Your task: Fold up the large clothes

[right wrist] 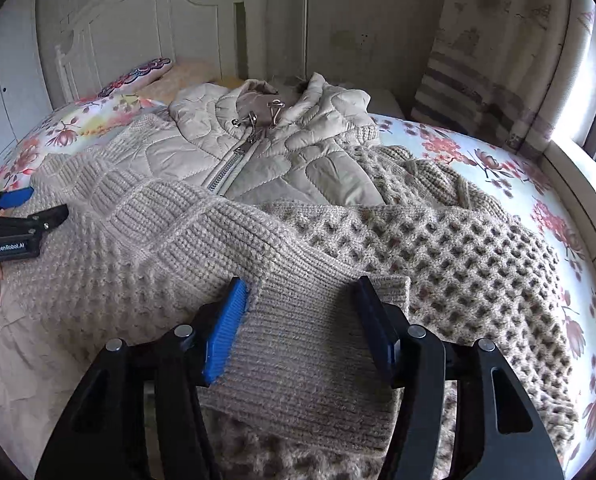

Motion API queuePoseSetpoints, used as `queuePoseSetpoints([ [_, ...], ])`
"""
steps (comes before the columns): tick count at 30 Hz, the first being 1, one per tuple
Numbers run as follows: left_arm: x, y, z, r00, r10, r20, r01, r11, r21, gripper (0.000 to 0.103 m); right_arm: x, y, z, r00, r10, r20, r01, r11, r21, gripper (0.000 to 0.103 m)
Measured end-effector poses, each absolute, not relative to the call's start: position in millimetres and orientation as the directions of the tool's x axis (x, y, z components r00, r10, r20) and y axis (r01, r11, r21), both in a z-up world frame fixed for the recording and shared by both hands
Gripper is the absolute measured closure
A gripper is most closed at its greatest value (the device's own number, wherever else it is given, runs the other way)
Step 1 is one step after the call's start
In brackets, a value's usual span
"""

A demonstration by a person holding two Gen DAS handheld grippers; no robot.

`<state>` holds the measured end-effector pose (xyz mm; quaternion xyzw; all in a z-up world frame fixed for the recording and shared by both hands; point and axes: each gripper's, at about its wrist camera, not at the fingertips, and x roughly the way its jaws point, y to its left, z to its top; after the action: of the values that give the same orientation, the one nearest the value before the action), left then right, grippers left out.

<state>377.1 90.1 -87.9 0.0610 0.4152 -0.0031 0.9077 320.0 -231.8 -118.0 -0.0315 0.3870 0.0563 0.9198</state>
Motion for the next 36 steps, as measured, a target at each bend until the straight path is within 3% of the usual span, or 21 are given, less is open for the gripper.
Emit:
queuePoseSetpoints([
  [5,374.8,92.0,-88.9,0.659,0.039,-0.751,0.058,0.993,0.102,0.002,316.0,-242.0,-105.9,0.696,0.113,-0.709,-0.133,0.991,0.027,0.047],
  [8,374.3,90.4,-88.1,0.66,0.038,-0.75,0.057,0.993,0.101,0.002,311.5,-260.3,-96.8,0.746,0.045,-0.664,-0.046,0.999,0.016,0.043],
  [11,375.0,91.0,-88.1,0.659,0.04,-0.751,0.059,0.993,0.105,0.002,324.2,-286.3,-118.7,0.69,-0.006,-0.724,0.051,0.998,0.041,0.039],
  [13,375.0,91.4,-87.2,0.659,0.039,-0.751,0.059,0.993,0.103,0.002,324.1,-294.2,-119.4,0.682,0.041,-0.73,0.049,0.994,0.102,0.038],
  [20,374.9,91.6,-88.1,0.66,0.037,-0.751,0.059,0.993,0.101,0.002,310.7,-274.9,-86.7,0.725,0.048,-0.688,0.004,0.997,0.074,0.036],
  [23,372.3,90.8,-86.5,0.66,0.035,-0.75,0.058,0.993,0.098,0.002,318.5,-260.0,-77.7,0.731,0.058,-0.68,-0.057,0.998,0.023,0.027],
  [24,372.9,90.9,-86.7,0.66,0.033,-0.75,0.058,0.994,0.095,0.002,324.1,-256.3,-79.9,0.727,0.052,-0.685,-0.07,0.998,0.001,0.021],
  [28,373.5,94.1,-85.6,0.661,0.025,-0.75,0.056,0.995,0.082,0.002,351.7,-253.7,-125.0,0.66,0.037,-0.751,-0.07,0.997,-0.012,0.015],
  [36,374.3,97.1,-86.6,0.66,0.01,-0.751,0.055,0.997,0.061,0.002,351.9,-258.7,-121.6,0.669,0.07,-0.74,-0.065,0.997,0.036,0.015],
])
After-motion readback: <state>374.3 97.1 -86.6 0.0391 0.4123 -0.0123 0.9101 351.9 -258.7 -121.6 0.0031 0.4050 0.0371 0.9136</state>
